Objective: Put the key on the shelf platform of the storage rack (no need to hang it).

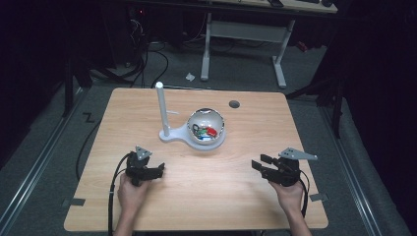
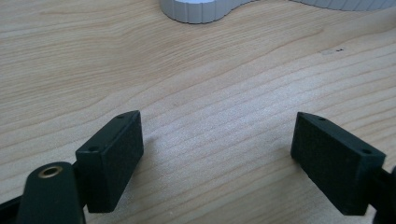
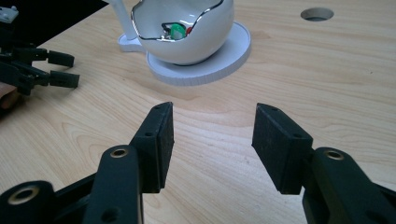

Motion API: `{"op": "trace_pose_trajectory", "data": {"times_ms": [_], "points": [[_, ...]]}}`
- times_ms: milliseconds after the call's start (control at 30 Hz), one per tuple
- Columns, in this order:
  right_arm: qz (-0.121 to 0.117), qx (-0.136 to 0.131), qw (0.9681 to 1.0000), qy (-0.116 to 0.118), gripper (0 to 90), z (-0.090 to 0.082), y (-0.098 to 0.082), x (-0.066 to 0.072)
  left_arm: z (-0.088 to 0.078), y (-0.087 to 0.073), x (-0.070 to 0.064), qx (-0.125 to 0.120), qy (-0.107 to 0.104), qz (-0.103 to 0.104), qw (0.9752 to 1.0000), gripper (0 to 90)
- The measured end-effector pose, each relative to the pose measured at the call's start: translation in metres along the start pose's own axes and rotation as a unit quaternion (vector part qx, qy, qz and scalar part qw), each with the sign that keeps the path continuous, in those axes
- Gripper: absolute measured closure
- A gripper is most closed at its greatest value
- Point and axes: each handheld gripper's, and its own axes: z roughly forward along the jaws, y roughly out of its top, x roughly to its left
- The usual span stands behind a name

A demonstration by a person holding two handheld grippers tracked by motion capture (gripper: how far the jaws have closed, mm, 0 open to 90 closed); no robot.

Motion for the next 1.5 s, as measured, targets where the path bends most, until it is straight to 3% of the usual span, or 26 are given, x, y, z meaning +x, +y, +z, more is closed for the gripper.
{"op": "trace_pose_trajectory", "data": {"times_ms": [133,233,333,533,1033,1100,1167,1200,1233,1500], "points": [[0.002,0.01,0.9999,0.001,48.5,0.007,-0.005,-0.001,0.0,0.0,0.0,0.0,0.001,-0.001,1.0,17.3],[-0.012,0.017,0.9997,-0.016,48.5,0.013,-0.01,0.0,0.0,0.0,-0.001,-0.001,0.002,-0.005,1.0,17.3],[-0.004,0.028,0.9995,-0.015,48.5,0.019,-0.016,-0.001,0.0,0.0,-0.001,-0.001,0.002,-0.005,1.0,17.3],[-0.012,0.051,0.9981,-0.032,48.6,0.03,-0.026,-0.001,0.0,0.0,-0.001,-0.001,0.003,-0.005,1.0,17.3],[-0.01,0.078,0.9956,-0.051,47.8,0.04,-0.046,-0.004,0.0,0.0,0.0,0.0,0.001,-0.001,1.0,17.3],[-0.017,0.083,0.9943,-0.065,47.2,0.041,-0.049,-0.003,0.0,0.0,-0.001,-0.001,0.002,-0.004,1.0,17.3],[-0.037,0.09,0.9918,-0.083,46.7,0.042,-0.052,0.0,0.0,0.0,-0.001,-0.001,0.003,-0.005,1.0,17.3],[-0.051,0.098,0.9892,-0.097,45.9,0.044,-0.054,0.002,0.0,0.0,-0.001,-0.001,0.003,-0.006,1.0,17.3],[-0.069,0.091,0.988,-0.104,45.8,0.044,-0.056,0.003,0.0,0.0,-0.001,-0.001,0.003,-0.005,1.0,17.3],[-0.051,0.088,0.9888,-0.109,40.0,0.042,-0.059,0.002,0.0,0.0,-0.001,-0.001,0.003,-0.006,1.0,17.3]]}}
